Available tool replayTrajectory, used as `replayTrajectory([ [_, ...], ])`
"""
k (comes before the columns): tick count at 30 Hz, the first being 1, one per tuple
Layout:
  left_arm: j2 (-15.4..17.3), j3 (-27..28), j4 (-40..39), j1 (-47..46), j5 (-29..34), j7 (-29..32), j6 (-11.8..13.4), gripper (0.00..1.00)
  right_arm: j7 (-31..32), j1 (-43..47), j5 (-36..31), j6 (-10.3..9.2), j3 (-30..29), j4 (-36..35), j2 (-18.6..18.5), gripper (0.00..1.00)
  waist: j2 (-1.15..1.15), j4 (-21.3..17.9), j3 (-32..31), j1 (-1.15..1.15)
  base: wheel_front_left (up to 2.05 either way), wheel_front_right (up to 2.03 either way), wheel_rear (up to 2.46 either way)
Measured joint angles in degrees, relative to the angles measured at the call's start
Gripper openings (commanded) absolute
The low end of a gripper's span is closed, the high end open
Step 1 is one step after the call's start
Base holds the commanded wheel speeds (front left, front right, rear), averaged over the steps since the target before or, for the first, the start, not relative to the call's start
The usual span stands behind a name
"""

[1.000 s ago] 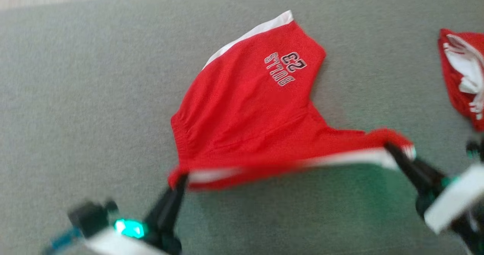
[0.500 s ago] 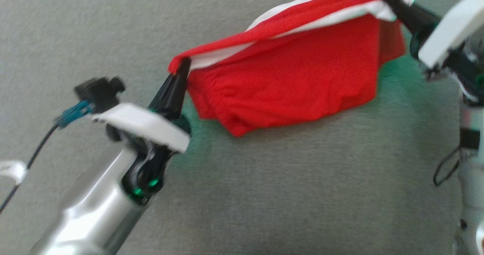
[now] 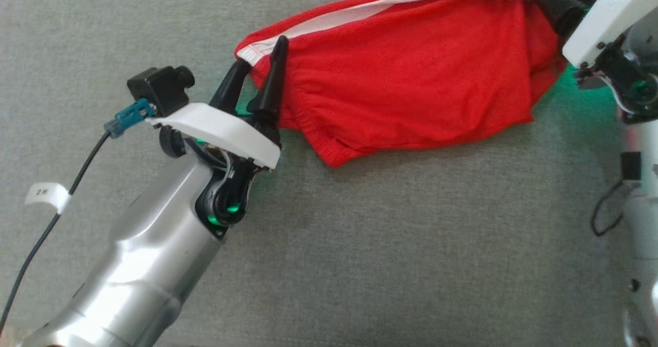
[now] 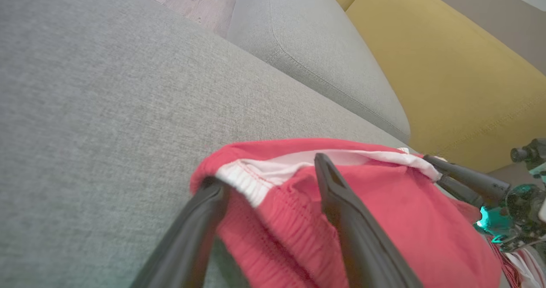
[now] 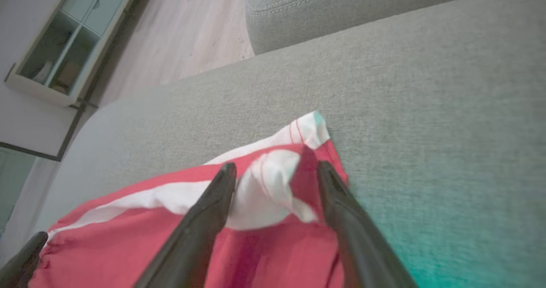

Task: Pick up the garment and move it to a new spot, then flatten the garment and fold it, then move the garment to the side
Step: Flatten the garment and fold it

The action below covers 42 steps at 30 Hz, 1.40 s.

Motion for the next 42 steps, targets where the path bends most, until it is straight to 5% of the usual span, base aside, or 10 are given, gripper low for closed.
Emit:
replayTrajectory([
  [5, 2.01, -1.57, 0.51, 0.15, 2.44, 0.1, 0.52, 1.0, 0.94, 0.56, 0.27, 0.0, 3.64, -3.21, -5.95, 1.0, 0.0, -1.81, -0.7, 0.0, 0.0, 0.0, 0.0],
  [10, 7.91, -3.92, -2.02, 3.36, 9.46, -1.75, 4.97, 1.0, 1.22, 2.88, -2.57, 0.0, 4.07, -7.82, -11.43, 1.0, 0.0, -3.53, -1.94, 0.0, 0.0, 0.0, 0.0],
  [16, 11.37, -3.77, -9.67, 7.41, 14.94, -6.01, 12.44, 1.0, -0.56, 5.73, -5.79, 0.0, 5.16, -12.06, -9.27, 1.0, 0.0, -3.62, -3.03, -0.01, 0.0, 0.0, 0.0],
  [18, 11.9, -2.89, -13.46, 7.69, 19.54, -7.72, 16.84, 1.0, -0.73, 6.78, -9.13, 0.0, 8.37, -12.43, -7.33, 1.0, 0.0, -2.91, -2.99, -0.01, 0.0, 0.0, 0.0],
  [22, 11.13, -1.62, -17.38, 8.83, 24.99, -8.46, 19.45, 1.0, -0.73, 6.83, -14.32, 0.0, 9.2, -9.48, -6.69, 1.0, 0.0, -1.54, -2.36, 0.0, 0.0, 0.0, 0.0],
  [27, 7.46, 2.16, -20.84, 12.93, 32.1, -8.58, 19.62, 1.0, -0.75, 5.32, -19.8, 0.0, 7.86, -3.56, -5.58, 1.0, 0.0, 0.27, -1.34, 0.0, 0.0, 0.0, 0.0],
  [34, 2.68, 6.78, -22.02, 19.24, 39.82, -8.73, 15.9, 1.0, -1.14, 1.65, -22.3, 0.0, 1.52, 3.81, -1.42, 1.0, 0.0, 2.29, -1.76, -0.01, 0.0, 0.0, 0.0],
  [35, 1.99, 7.39, -21.93, 20.09, 40.64, -8.73, 15.32, 1.0, -1.15, 1.55, -22.15, 0.0, 0.49, 4.55, -0.88, 0.11, 0.0, 2.41, -2.0, -0.01, 0.0, 0.0, 0.0],
  [36, 1.38, 7.91, -21.8, 20.86, 41.41, -8.73, 14.77, 1.0, -1.13, 1.51, -21.79, 0.0, -0.48, 5.27, -0.29, 0.0, 0.0, 2.47, -2.25, -0.01, 0.0, 0.0, 0.0],
  [42, -0.92, 12.17, -20.8, 25.64, 45.32, -8.73, 11.13, 1.0, -1.13, 2.99, -14.29, 0.0, -5.55, 5.98, 4.46, 0.0, 0.0, 1.01, -3.91, 0.0, 0.0, 0.0, 0.0],
])
